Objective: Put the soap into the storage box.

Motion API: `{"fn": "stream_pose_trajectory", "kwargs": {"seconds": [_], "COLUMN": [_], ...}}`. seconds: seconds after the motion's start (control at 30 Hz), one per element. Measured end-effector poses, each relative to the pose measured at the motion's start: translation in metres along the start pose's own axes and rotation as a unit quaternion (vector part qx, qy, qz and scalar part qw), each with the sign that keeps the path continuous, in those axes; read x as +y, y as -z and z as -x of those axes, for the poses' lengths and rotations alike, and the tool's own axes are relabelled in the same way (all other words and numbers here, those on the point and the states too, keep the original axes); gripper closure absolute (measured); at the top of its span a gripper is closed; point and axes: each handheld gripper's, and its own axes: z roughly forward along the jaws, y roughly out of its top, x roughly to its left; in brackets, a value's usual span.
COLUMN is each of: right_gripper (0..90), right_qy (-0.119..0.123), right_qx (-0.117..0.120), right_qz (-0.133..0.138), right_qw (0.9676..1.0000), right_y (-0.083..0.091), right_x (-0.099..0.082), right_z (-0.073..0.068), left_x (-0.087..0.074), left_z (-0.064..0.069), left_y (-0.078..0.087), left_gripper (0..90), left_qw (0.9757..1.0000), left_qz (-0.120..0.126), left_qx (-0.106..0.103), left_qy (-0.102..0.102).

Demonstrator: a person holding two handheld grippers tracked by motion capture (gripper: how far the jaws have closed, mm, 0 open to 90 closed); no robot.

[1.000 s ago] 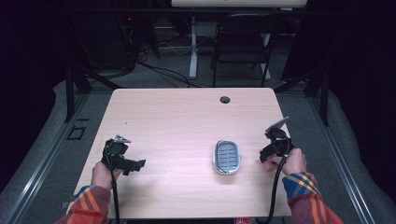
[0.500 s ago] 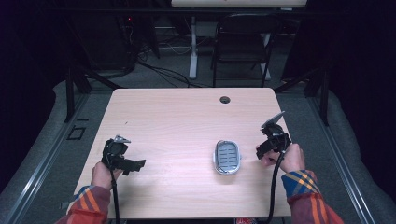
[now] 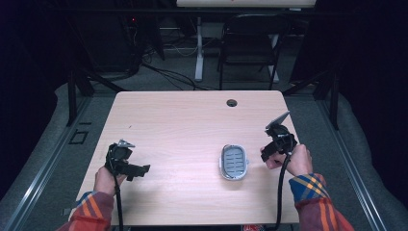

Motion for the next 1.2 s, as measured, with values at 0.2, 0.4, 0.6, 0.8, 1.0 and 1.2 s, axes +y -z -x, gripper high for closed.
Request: {"fn": "stream_pose_trajectory", "kwargs": {"seconds": [0.2, 0.4, 0.6, 0.8, 1.0, 1.2], "right_gripper": [37.4, 37.4, 37.4, 37.4, 37.4, 37.4], "right_qy": [0.009, 0.014, 0.029, 0.04, 0.042, 0.06], "right_qx": [0.002, 0.005, 0.002, 0.005, 0.005, 0.006], "right_qz": [-0.001, 0.015, 0.007, 0.012, 0.023, 0.012], "right_qw": [1.0, 0.9998, 0.9996, 0.9991, 0.9988, 0.9981], "right_y": [0.007, 0.012, 0.017, 0.02, 0.022, 0.027], "right_x": [0.004, 0.006, 0.01, 0.013, 0.015, 0.018], "right_z": [-0.004, -0.013, -0.019, -0.026, -0.032, -0.037], "left_x": [0.0, 0.0, -0.001, -0.001, -0.001, -0.001], "left_z": [0.0, 0.0, 0.0, 0.0, 0.001, 0.0], "left_y": [0.0, 0.0, 0.001, 0.001, 0.0, 0.0], "left_gripper": [0.0, 0.0, 0.0, 0.0, 0.0, 0.0], "left_qw": [1.0, 1.0, 1.0, 1.0, 1.0, 1.0], "left_qz": [0.0, -0.001, 0.0, 0.0, 0.0, -0.001], "left_qx": [0.0, 0.0, 0.001, -0.001, 0.001, 0.0], "left_qy": [0.0, -0.002, -0.002, -0.002, -0.001, 0.0]}}
